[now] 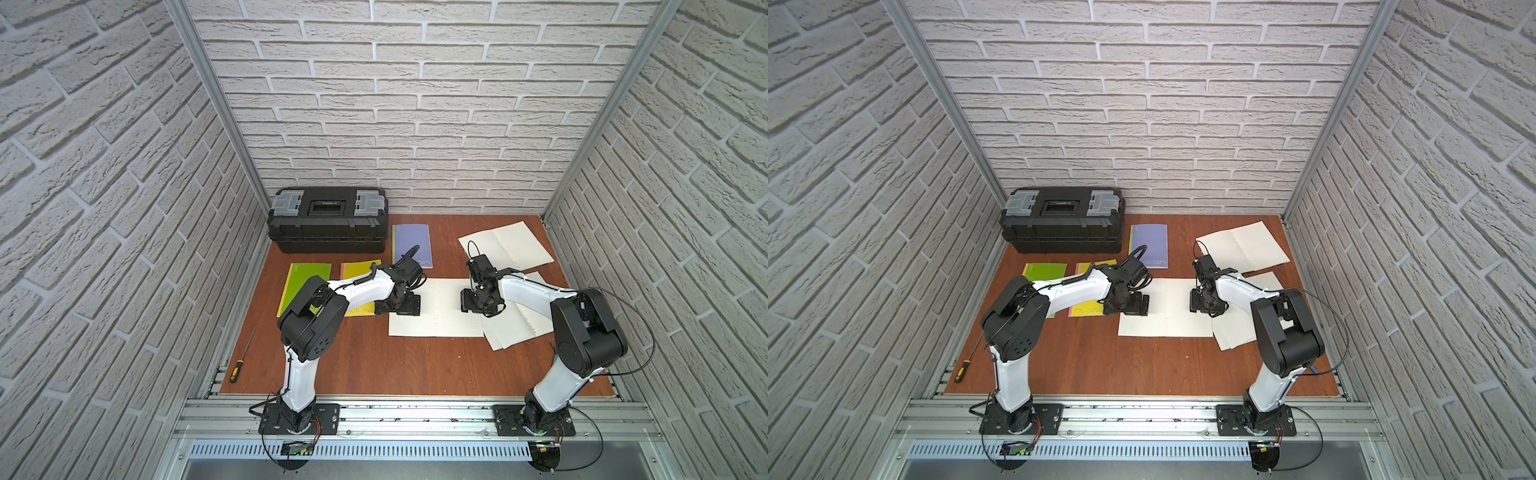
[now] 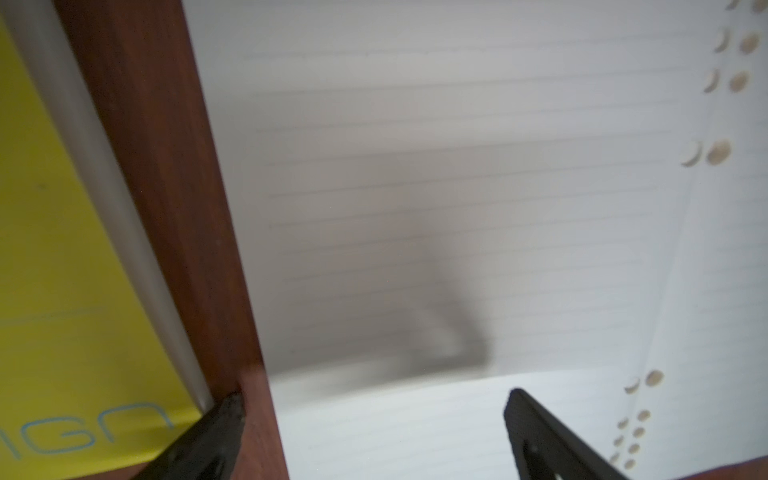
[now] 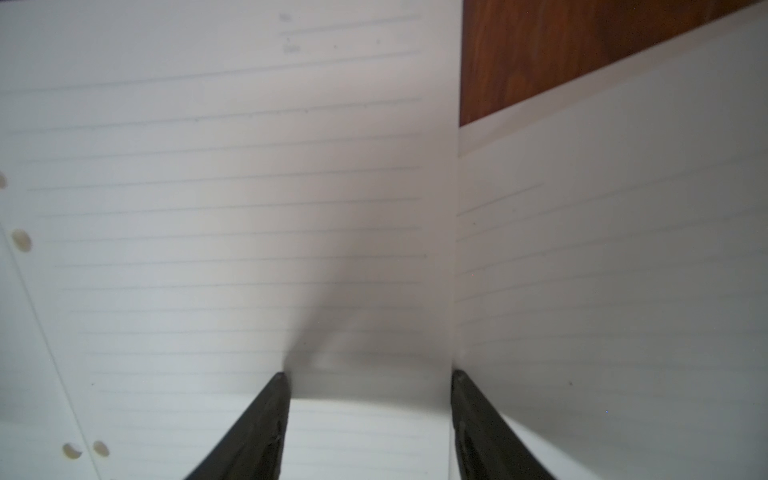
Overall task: Close the notebook
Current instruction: Close the notebook at the center of the board.
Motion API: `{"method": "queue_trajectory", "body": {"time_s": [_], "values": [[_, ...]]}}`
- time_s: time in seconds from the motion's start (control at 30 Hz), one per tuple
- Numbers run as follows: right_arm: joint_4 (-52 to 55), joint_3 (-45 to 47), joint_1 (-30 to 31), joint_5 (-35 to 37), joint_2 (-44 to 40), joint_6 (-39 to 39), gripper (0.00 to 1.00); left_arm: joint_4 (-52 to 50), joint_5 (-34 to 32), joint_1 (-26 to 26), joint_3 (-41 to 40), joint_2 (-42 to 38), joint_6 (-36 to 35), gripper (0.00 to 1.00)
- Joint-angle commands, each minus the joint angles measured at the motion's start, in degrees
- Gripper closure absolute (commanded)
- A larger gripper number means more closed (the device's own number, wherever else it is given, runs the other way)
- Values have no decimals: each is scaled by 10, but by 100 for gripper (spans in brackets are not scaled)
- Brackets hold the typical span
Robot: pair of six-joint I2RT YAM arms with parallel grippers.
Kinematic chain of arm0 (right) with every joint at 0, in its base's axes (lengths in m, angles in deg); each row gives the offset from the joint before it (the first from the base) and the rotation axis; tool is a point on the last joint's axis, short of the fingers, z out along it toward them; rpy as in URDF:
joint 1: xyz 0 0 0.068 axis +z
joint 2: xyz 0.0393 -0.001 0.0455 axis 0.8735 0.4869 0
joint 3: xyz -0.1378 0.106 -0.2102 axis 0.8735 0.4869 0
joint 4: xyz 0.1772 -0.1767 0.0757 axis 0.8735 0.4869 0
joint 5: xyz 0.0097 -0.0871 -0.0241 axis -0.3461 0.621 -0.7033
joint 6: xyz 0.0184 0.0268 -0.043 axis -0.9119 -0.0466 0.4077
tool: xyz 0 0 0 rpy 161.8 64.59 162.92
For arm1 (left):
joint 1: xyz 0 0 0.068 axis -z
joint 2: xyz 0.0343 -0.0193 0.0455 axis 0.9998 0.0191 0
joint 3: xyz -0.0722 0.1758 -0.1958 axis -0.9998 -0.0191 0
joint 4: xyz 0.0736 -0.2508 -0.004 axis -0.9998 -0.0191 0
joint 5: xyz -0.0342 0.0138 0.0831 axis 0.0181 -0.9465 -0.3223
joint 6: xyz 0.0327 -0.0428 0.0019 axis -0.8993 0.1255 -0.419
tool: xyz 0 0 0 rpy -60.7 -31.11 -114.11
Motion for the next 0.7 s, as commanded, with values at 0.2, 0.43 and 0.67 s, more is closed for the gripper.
{"method": "queue_trajectory", "body": {"time_s": [0.2, 0.43, 0.67], "values": [[7, 17, 16, -34, 4, -12, 38, -7, 6, 4, 21, 21, -17, 2], [5, 16, 18, -35, 7, -13, 38, 43, 65, 2, 4, 13, -12, 2], [3, 15, 21, -37, 11, -13, 38, 68, 95, -2, -10, -17, -1, 2]]}}
